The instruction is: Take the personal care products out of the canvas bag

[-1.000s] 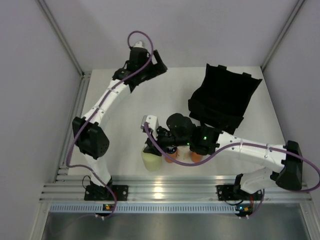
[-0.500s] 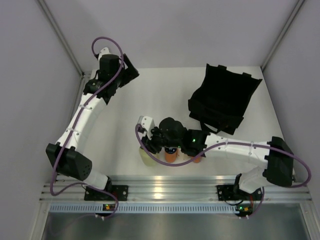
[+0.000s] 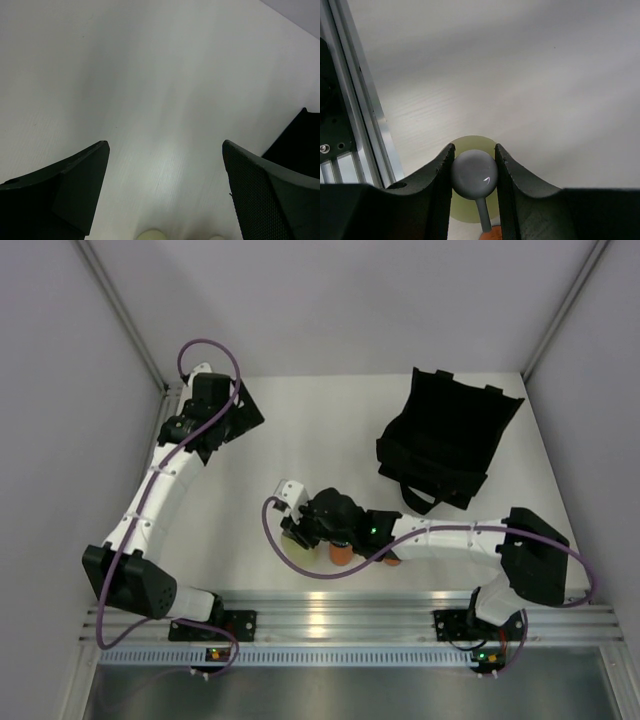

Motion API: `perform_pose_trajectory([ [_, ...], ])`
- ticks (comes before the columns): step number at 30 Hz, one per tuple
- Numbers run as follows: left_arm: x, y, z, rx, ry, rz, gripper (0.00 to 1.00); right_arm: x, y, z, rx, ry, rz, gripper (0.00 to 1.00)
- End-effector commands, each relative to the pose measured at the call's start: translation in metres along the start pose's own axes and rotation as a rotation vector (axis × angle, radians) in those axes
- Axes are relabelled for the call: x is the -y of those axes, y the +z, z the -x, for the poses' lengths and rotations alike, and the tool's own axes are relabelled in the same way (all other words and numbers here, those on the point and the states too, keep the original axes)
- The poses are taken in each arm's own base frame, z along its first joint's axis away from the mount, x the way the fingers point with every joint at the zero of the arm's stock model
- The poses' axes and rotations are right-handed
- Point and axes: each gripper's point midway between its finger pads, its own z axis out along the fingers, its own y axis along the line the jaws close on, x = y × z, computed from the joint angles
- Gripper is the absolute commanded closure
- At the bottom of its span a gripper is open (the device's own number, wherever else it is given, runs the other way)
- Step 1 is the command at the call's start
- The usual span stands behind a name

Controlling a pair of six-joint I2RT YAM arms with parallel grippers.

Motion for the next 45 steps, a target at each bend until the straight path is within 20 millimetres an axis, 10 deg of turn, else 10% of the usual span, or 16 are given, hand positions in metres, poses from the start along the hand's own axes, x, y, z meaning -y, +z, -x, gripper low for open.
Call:
perform_pose_trajectory([
  [1, -0.003, -0.013, 0.008, 0.033, 0.005, -0.007, 0.01, -0.001, -0.006, 0.081, 0.312, 0.042, -0.021, 1.00],
  [12, 0.000, -0.009, -0.002, -0.007, 0.010, -0.030, 0.01, -0.007, -0.017, 0.072, 0.311, 0.091, 0.004, 0.45],
  [21, -0.013, -0.024, 0.000, 0.002, 0.057, 0.004, 0.01, 0.015, -0.056, 0.127, 0.380, 0.092, -0.087, 0.21],
  [26, -0.029, -0.046, 0.007, 0.044, 0.075, 0.053, 0.01, 0.094, -0.125, 0.158, 0.366, 0.205, -0.314, 0.19],
  [34, -0.052, -0.099, 0.041, 0.190, 0.085, 0.120, 0.01, 0.204, -0.270, 0.139, 0.307, 0.340, -0.738, 0.17],
  [45, -0.085, -0.156, 0.058, 0.347, 0.085, 0.171, 0.01, 0.206, -0.435, 0.041, 0.115, 0.482, -1.189, 0.13],
])
